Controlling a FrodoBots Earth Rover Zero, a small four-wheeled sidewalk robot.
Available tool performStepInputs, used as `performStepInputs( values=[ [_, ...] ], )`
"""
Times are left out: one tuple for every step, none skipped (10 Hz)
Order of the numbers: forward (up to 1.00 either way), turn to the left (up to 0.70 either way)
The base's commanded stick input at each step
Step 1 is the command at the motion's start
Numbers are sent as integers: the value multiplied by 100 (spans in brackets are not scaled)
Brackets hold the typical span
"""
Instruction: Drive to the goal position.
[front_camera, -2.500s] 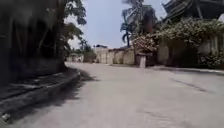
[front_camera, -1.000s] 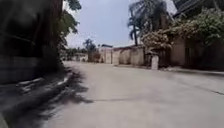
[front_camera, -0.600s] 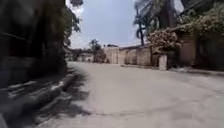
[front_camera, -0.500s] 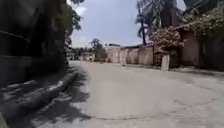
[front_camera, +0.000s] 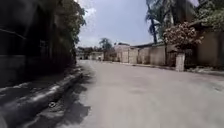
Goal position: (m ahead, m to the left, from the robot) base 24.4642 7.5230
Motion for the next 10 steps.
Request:
performStepInputs(
  values=[
    [100, 0],
    [100, 0],
    [100, 0],
    [100, 0],
    [100, 0],
    [100, 0],
    [100, 0],
    [100, 0],
    [100, 0],
    [100, 0]
  ],
)
